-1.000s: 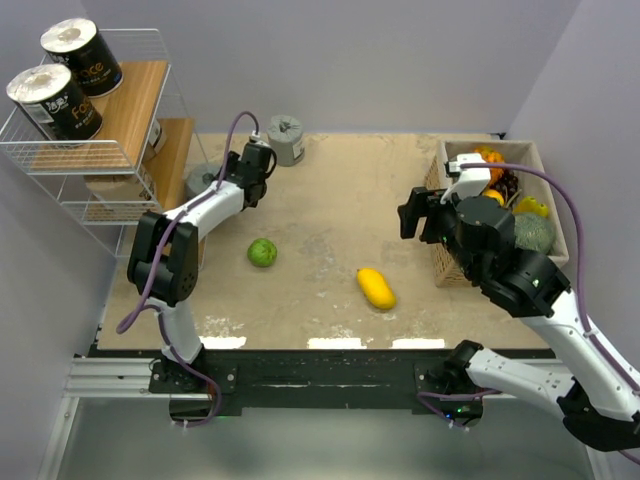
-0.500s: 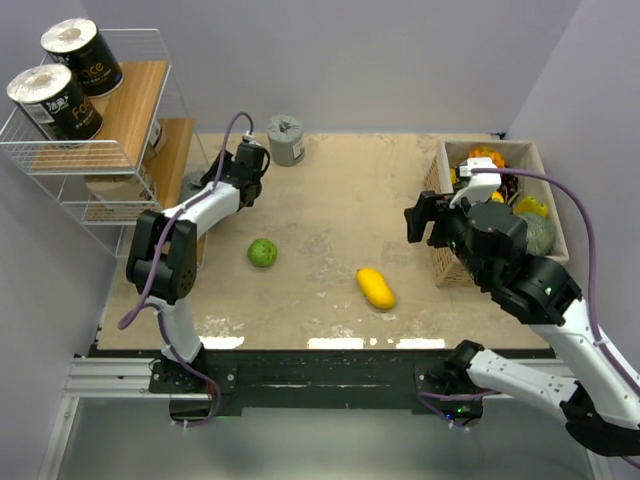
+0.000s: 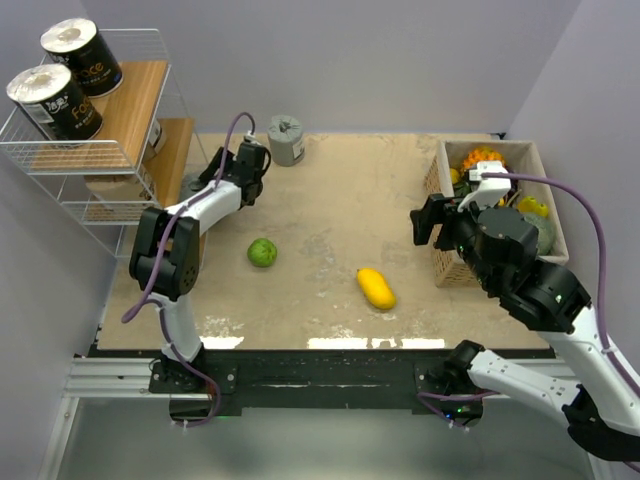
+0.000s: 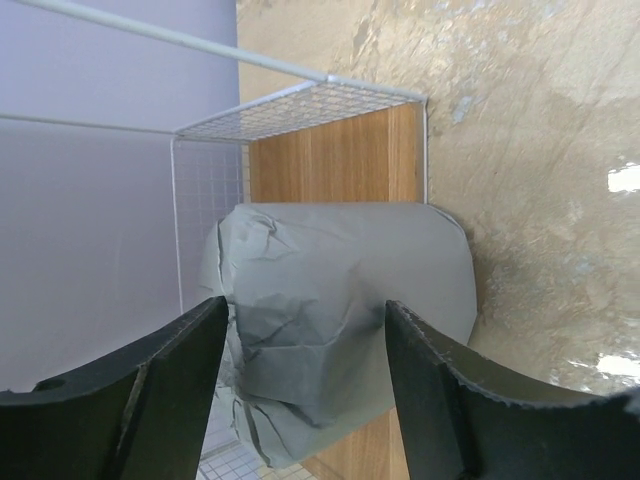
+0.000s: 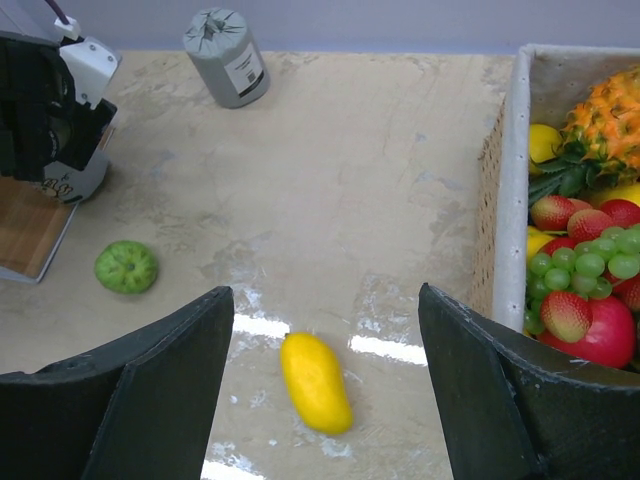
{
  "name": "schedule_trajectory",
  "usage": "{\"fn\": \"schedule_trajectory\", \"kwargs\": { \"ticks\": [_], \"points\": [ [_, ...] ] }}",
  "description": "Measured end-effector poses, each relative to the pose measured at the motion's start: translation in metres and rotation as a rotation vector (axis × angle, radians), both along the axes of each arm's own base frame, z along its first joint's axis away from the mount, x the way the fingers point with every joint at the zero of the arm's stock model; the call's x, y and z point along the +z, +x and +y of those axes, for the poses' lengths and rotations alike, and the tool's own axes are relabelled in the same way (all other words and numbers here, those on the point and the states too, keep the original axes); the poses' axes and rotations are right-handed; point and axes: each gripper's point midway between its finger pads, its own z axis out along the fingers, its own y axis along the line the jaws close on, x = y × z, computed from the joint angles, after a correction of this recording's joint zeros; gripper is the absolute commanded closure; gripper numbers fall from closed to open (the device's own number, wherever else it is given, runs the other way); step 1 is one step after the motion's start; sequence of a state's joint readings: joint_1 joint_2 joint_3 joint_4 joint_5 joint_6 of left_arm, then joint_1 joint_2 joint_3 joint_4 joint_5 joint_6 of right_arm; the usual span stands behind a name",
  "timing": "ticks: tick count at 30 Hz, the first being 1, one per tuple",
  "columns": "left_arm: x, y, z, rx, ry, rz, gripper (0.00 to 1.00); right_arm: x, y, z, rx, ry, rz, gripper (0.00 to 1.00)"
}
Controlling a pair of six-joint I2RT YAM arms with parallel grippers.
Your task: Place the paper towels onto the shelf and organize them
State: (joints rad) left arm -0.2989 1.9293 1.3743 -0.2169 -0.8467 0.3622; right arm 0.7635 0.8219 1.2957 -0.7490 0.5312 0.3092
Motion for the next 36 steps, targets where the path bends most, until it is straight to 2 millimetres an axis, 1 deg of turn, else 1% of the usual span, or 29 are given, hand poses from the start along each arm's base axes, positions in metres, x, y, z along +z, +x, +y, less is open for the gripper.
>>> {"fn": "schedule_trajectory", "kwargs": {
  "ticks": [6,10,13,14,16,17,21,24,28,36],
  "points": [
    [0.021,0.003,-0.021,-0.055,-0.036,-0.037,0.29,0.000,0.000,0.000,0.001,-0.005,0.000,0.21],
    [0.032,0.001,-0.036,-0.094,-0.051,-0.054,0.34,-0.001,0.000,0.000,0.001,-0.005,0.001,0.21],
    [0.032,0.000,-0.045,-0.122,-0.067,-0.050,0.39,-0.001,0.000,0.000,0.001,-0.004,0.000,0.21],
    [0.031,0.000,-0.049,-0.133,-0.077,-0.050,0.42,-0.001,0.000,0.000,0.001,-0.006,0.001,0.21],
    [0.026,-0.003,-0.052,-0.146,-0.086,-0.039,0.46,-0.003,0.000,0.000,0.001,-0.008,0.004,0.21],
    [0.021,-0.006,-0.053,-0.149,-0.088,-0.028,0.50,-0.004,0.000,0.000,0.001,-0.008,0.004,0.21],
    [0.003,-0.018,-0.048,-0.142,-0.081,0.025,0.56,-0.005,0.000,0.000,0.001,-0.010,0.005,0.21],
    [-0.003,-0.022,-0.046,-0.135,-0.075,0.045,0.59,-0.007,0.000,0.000,0.002,-0.017,0.009,0.21],
    [-0.007,-0.022,-0.040,-0.116,-0.059,0.054,0.61,-0.010,0.000,0.000,0.003,-0.026,0.012,0.21],
    [-0.021,-0.022,-0.009,-0.034,-0.020,0.087,0.62,-0.010,0.001,0.000,0.004,-0.033,0.008,0.21]
  ]
}}
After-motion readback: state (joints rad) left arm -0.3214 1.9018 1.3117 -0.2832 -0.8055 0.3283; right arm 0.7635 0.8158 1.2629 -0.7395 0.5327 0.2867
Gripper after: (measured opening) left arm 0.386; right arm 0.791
